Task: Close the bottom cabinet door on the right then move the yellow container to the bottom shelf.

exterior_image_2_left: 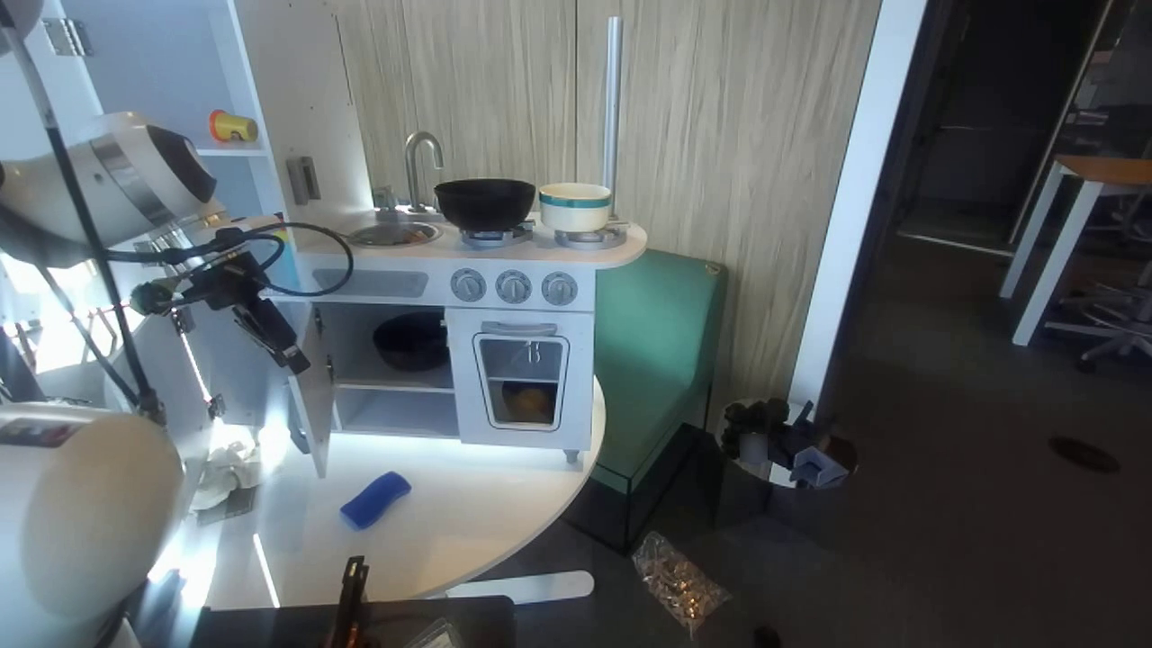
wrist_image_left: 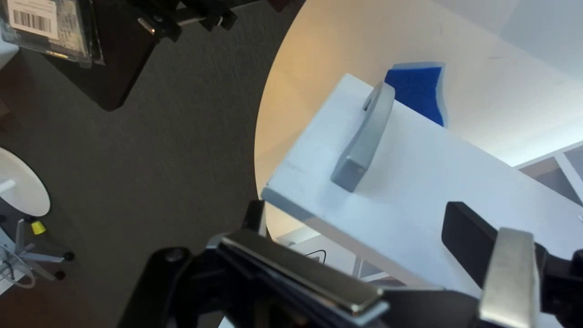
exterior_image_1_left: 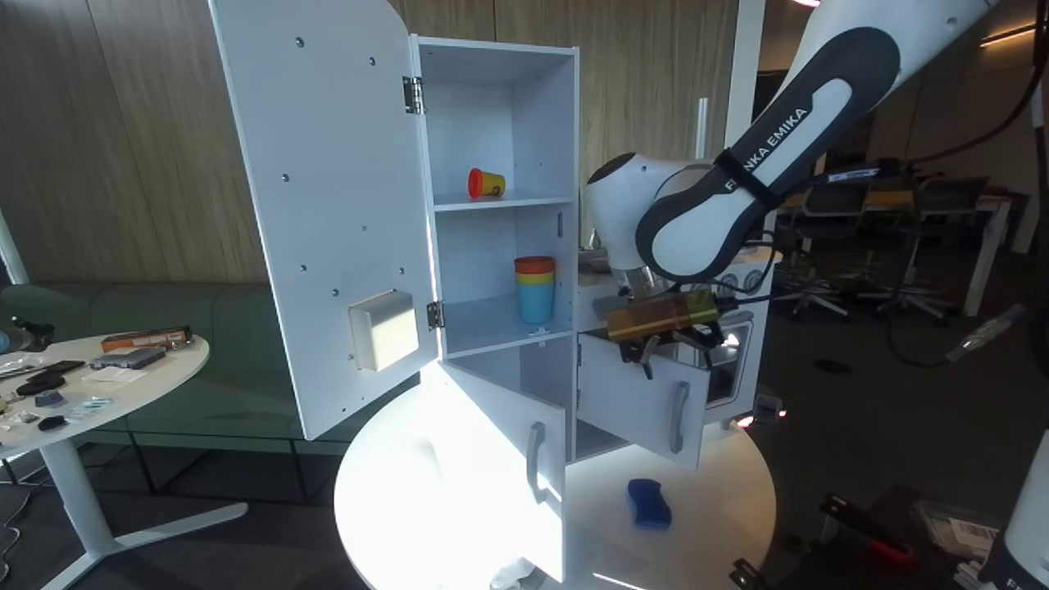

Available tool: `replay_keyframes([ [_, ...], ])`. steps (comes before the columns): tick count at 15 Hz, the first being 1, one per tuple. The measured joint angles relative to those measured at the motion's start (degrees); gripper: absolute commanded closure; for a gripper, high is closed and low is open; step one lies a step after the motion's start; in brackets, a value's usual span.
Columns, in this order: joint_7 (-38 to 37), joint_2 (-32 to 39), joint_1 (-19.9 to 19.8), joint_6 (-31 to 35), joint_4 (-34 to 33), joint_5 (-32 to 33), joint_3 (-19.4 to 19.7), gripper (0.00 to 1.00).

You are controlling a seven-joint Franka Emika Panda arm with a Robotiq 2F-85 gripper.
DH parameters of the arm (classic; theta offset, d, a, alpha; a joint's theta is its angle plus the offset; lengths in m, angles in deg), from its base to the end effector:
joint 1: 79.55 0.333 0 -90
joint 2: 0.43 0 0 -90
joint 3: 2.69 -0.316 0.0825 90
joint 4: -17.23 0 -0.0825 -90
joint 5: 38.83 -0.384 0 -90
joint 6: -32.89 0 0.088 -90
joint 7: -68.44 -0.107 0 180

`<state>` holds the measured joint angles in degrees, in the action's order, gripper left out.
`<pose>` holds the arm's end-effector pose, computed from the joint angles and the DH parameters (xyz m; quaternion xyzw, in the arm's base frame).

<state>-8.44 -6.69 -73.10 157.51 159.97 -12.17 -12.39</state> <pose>0.4265 0.1049 0.3141 0.9088 -0.3602 0.0627 0.2011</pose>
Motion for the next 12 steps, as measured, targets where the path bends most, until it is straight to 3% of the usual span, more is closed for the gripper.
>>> replay_keyframes([
  [8,-8.42,-0.01,-2.92,2.58,2.26,19.33,1.47,0.0],
  [12,-11.5,0.02,-3.59,11.64,4.2,23.89,3.34,0.0],
])
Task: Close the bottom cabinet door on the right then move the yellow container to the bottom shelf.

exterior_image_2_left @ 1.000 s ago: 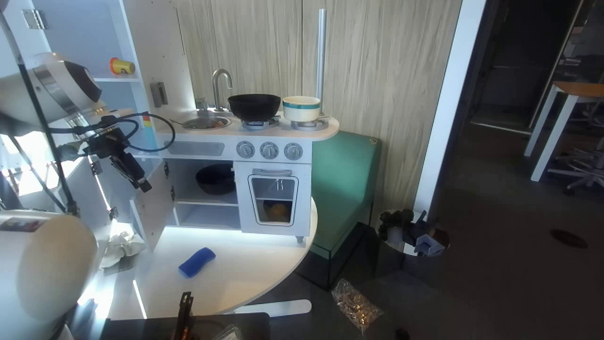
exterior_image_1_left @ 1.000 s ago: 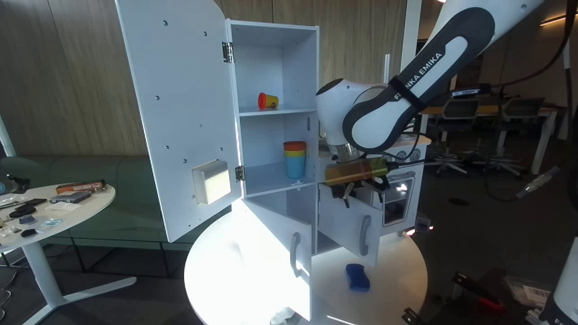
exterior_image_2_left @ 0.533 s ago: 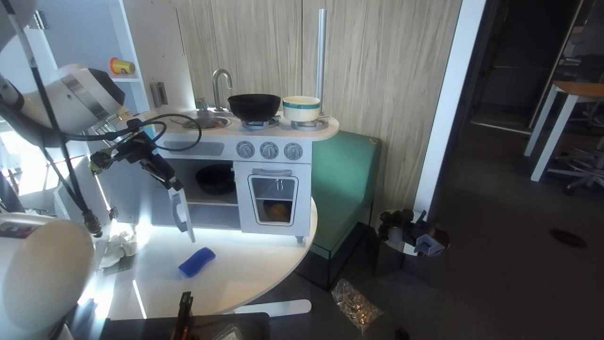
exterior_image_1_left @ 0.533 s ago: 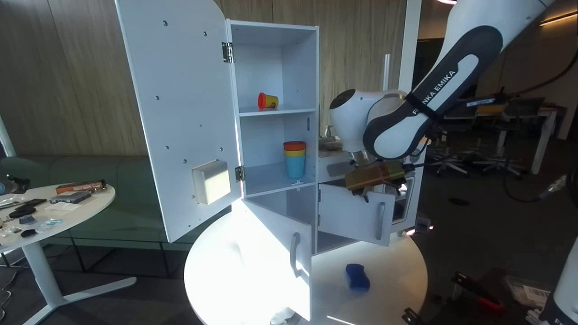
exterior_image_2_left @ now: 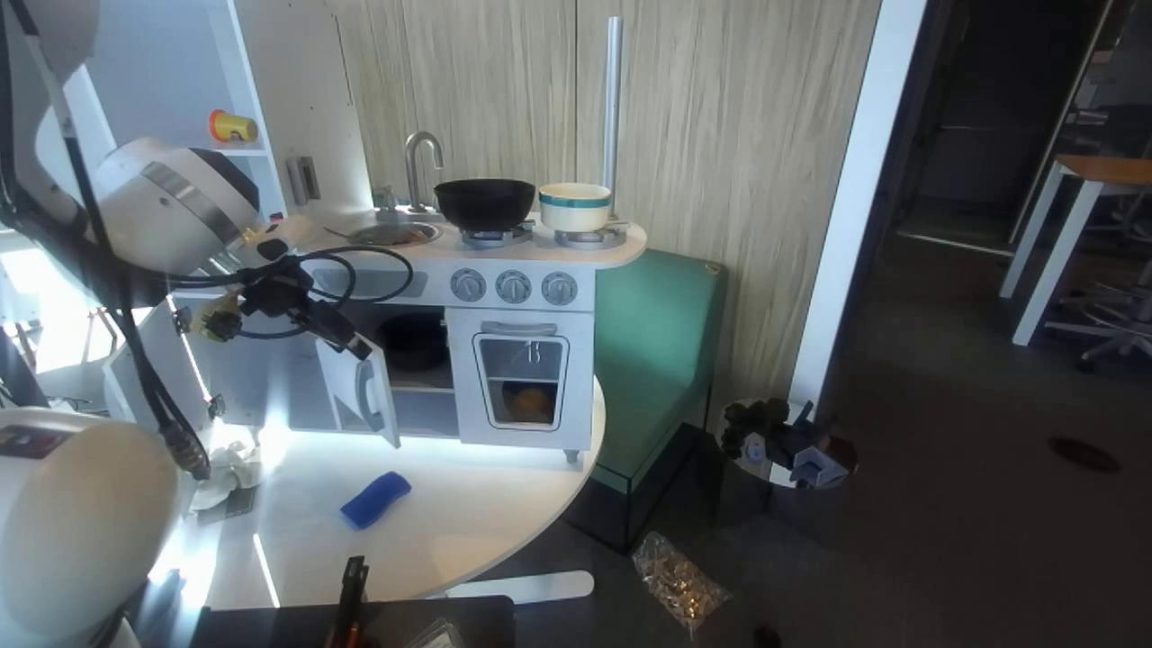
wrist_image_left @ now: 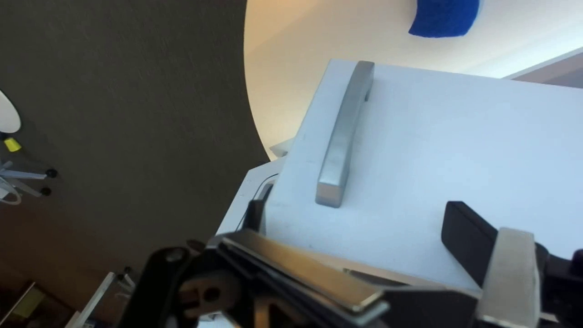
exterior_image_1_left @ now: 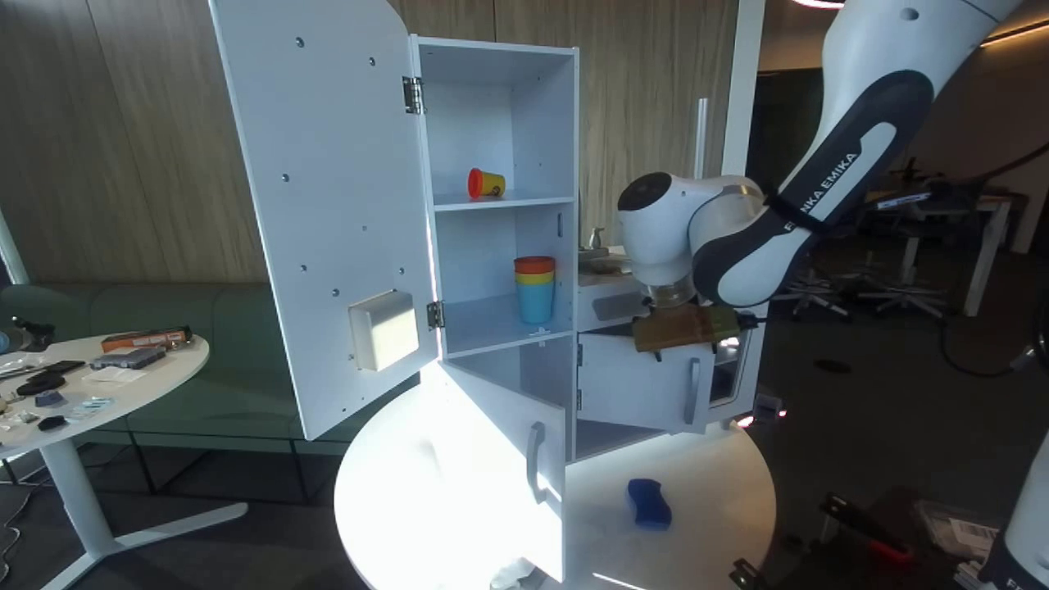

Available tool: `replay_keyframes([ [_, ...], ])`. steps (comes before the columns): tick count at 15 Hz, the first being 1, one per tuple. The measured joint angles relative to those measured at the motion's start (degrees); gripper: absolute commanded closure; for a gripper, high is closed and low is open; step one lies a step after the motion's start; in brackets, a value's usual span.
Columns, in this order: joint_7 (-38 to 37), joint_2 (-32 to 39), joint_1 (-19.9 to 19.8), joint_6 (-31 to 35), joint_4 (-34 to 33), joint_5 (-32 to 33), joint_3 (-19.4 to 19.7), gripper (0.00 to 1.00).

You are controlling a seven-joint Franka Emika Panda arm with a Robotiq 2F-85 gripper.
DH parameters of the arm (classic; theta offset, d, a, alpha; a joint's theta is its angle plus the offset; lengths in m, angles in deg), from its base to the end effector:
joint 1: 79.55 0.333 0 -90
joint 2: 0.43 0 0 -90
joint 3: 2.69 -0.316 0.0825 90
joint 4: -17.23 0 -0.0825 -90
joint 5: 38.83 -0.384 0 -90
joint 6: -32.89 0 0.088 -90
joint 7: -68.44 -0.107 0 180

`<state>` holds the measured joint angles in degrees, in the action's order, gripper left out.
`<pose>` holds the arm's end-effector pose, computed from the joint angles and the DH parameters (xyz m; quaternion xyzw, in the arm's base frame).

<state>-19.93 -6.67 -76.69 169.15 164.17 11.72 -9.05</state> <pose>0.4328 0.0614 0.2999 0.8986 -0.3285 0.1923 0.2180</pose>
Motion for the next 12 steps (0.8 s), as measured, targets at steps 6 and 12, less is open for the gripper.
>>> replay_keyframes([
  [6,-8.66,-4.31,-2.24,11.94,3.82,15.87,2.13,0.0],
  [12,-11.14,-3.14,-5.99,25.06,4.54,26.06,6.71,0.0],
])
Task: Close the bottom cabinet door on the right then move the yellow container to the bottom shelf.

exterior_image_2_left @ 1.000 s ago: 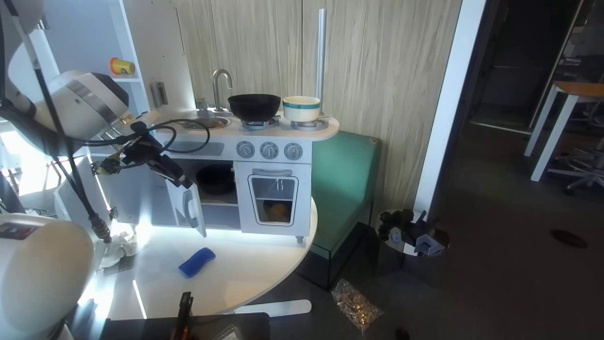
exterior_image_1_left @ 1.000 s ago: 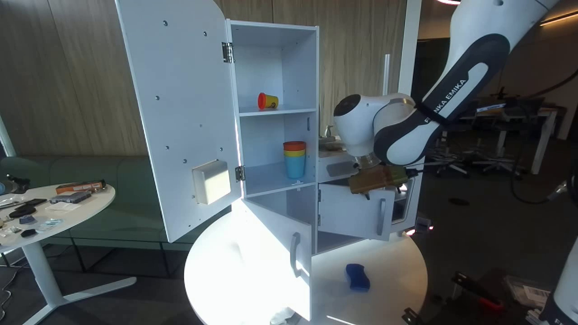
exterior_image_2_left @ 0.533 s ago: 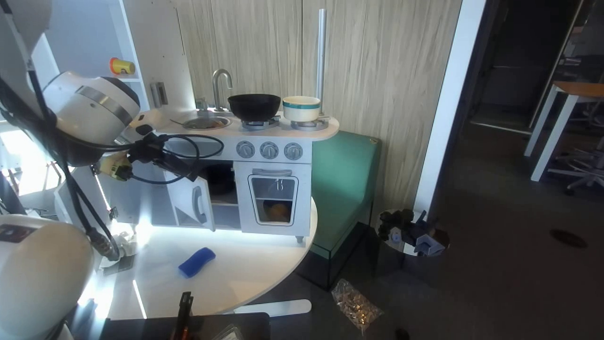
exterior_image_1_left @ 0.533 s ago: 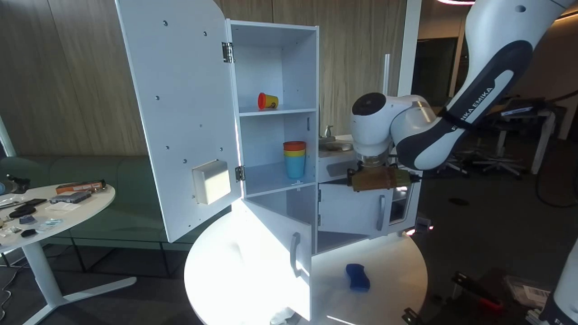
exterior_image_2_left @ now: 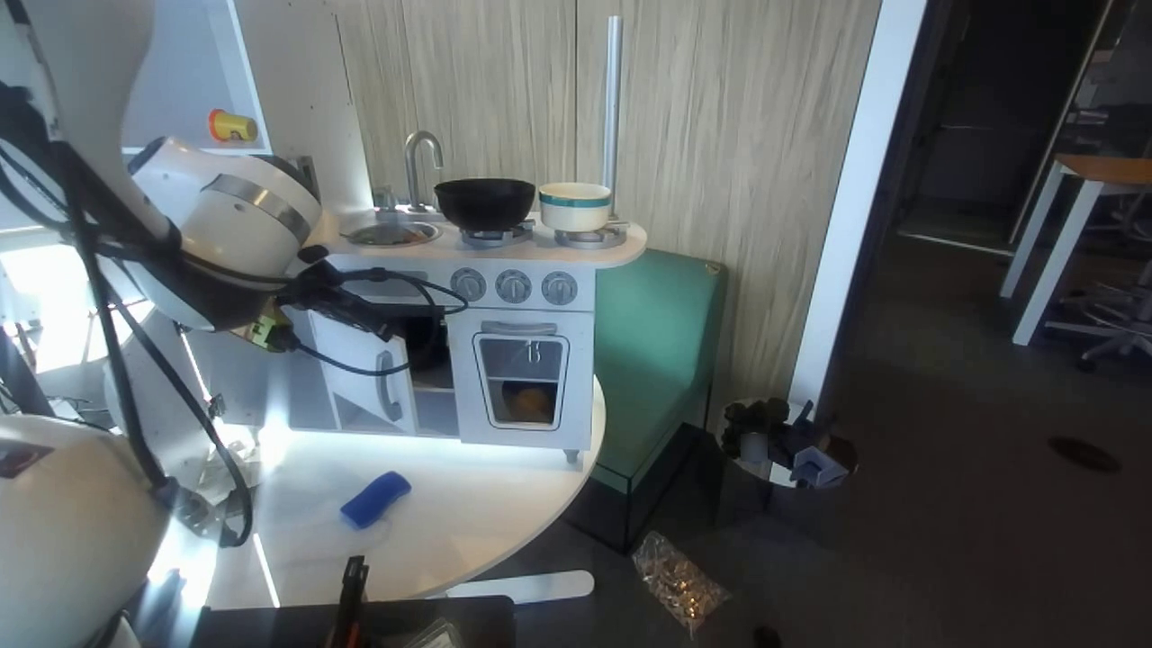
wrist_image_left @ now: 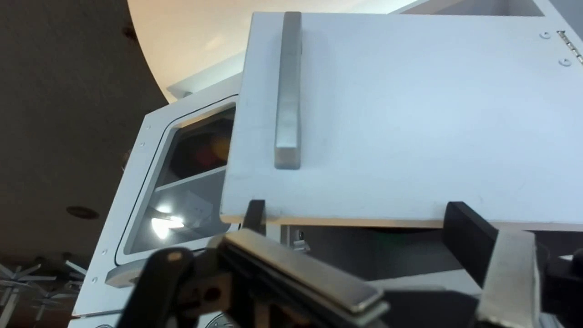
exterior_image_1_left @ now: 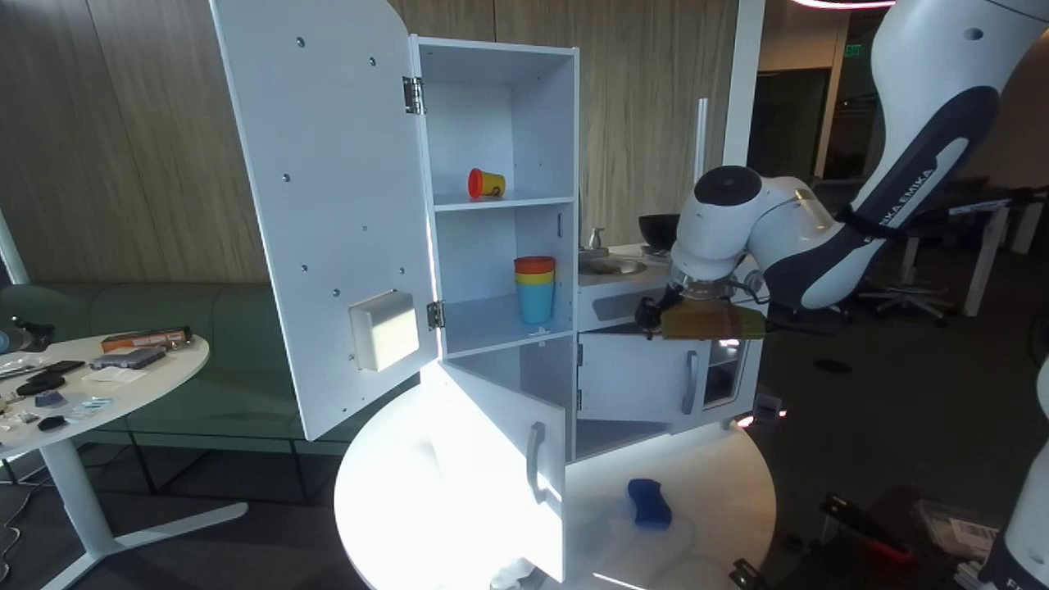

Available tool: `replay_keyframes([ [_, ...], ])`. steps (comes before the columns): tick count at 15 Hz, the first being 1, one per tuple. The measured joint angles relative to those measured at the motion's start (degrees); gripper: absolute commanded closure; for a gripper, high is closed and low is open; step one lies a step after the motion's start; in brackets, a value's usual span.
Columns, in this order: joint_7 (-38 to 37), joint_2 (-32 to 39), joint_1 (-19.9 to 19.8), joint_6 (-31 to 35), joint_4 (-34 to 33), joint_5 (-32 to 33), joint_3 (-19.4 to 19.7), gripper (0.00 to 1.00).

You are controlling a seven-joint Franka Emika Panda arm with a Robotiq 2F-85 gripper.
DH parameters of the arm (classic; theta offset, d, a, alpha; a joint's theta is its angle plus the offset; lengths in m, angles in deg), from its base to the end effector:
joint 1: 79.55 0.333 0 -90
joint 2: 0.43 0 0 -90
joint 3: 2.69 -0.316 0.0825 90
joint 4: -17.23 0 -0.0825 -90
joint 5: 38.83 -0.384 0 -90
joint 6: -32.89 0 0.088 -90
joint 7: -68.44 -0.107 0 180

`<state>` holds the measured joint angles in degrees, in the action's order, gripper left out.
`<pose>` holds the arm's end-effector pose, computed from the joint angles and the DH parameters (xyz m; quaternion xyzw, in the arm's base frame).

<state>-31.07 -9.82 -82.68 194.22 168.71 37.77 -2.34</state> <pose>0.4216 0.0223 0.3108 0.9088 -0.2658 0.3060 0.0985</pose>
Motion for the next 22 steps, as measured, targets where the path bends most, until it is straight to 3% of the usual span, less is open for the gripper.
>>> replay_keyframes([
  [3,-6.85,-2.6,-1.86,-0.09,-0.19,13.36,0.23,0.0],
  [5,-8.77,-5.61,-2.54,0.42,0.28,18.71,0.73,0.0],
  [10,-1.54,-8.08,-3.23,16.04,7.21,17.39,5.99,0.0],
  [14,0.39,-2.04,-4.35,25.21,8.27,22.2,8.29,0.0],
  [17,0.67,1.52,-4.49,27.17,8.16,26.15,8.26,0.0],
  [22,2.9,2.38,-4.25,25.81,5.87,26.28,7.9,0.0],
])
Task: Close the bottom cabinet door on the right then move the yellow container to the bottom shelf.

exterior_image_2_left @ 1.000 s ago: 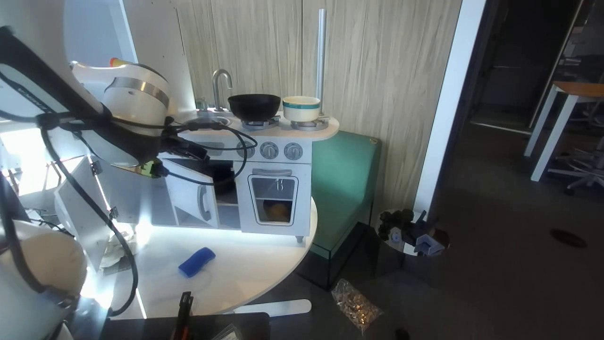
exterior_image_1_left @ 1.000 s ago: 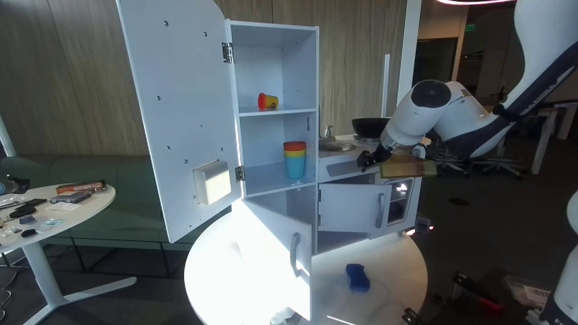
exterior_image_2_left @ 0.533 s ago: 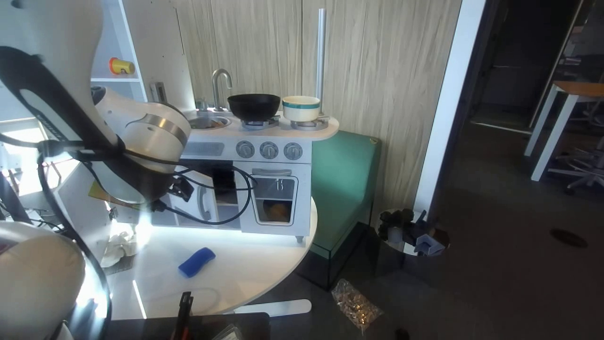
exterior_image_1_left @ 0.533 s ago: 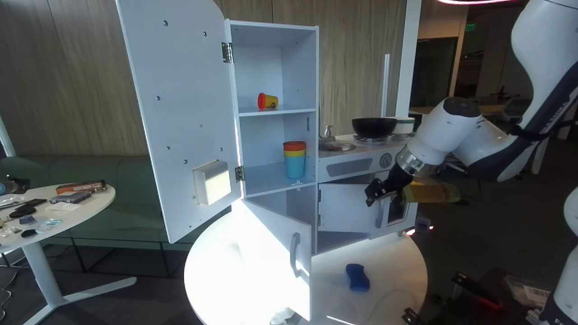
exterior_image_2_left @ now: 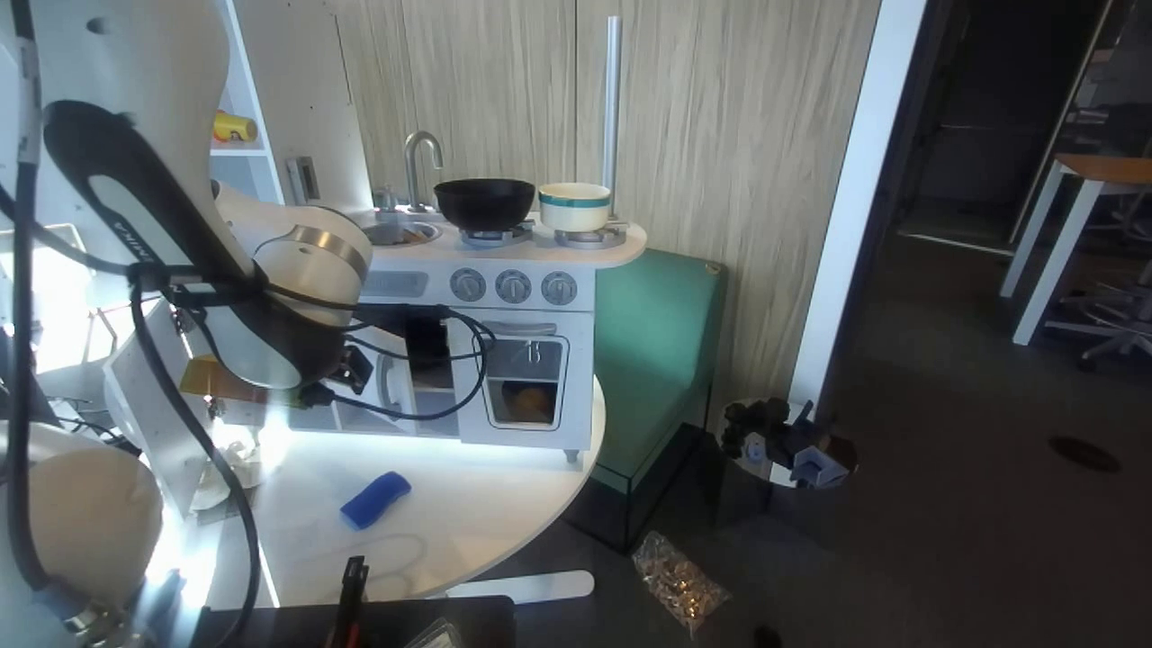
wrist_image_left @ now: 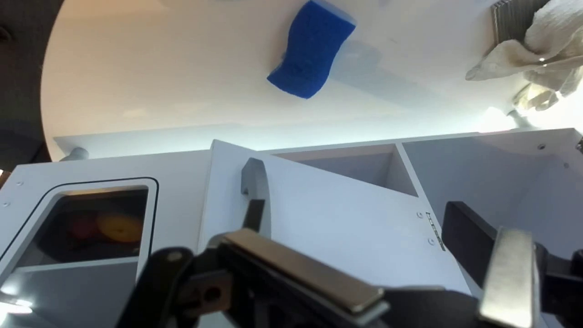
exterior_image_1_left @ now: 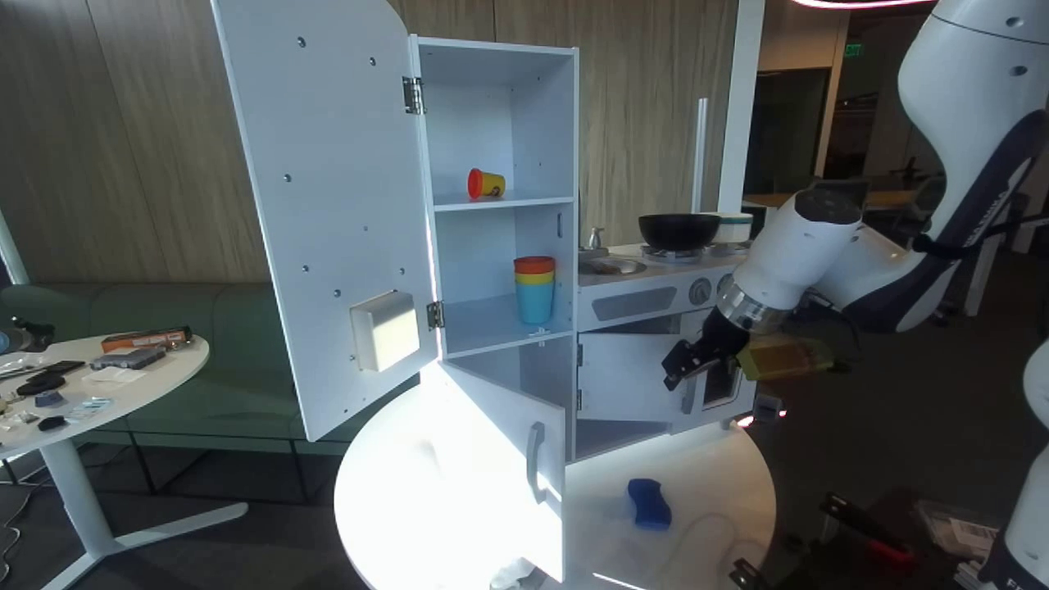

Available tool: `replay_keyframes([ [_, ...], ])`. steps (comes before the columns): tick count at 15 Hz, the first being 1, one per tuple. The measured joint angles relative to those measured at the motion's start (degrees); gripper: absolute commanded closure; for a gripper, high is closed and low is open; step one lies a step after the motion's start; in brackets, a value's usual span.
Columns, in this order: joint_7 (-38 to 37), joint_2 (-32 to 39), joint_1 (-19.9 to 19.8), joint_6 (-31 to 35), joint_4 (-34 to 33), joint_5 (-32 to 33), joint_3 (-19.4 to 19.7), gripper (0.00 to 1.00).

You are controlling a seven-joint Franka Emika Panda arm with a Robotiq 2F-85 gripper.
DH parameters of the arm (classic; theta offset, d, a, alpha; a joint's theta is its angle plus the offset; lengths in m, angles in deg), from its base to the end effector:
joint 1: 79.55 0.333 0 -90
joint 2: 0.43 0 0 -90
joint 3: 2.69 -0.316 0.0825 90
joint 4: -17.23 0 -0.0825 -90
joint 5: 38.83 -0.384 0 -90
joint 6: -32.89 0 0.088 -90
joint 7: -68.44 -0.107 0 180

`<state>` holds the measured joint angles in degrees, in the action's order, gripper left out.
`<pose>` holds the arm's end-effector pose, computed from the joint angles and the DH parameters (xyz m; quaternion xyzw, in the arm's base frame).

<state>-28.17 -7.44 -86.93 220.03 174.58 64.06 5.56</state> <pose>0.3470 0.0063 0.2713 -0.9659 0.0650 -0.2499 0.0202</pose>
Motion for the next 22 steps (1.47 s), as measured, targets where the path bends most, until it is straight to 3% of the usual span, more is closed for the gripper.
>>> replay_keyframes([
  [4,-0.03,-2.14,1.13,-2.49,-3.29,-0.01,-0.88,0.0],
  [12,-2.06,5.26,3.75,-10.09,-10.55,0.57,-2.97,0.0],
  [22,-17.09,7.97,4.17,-16.37,-16.7,13.07,-3.26,0.0],
])
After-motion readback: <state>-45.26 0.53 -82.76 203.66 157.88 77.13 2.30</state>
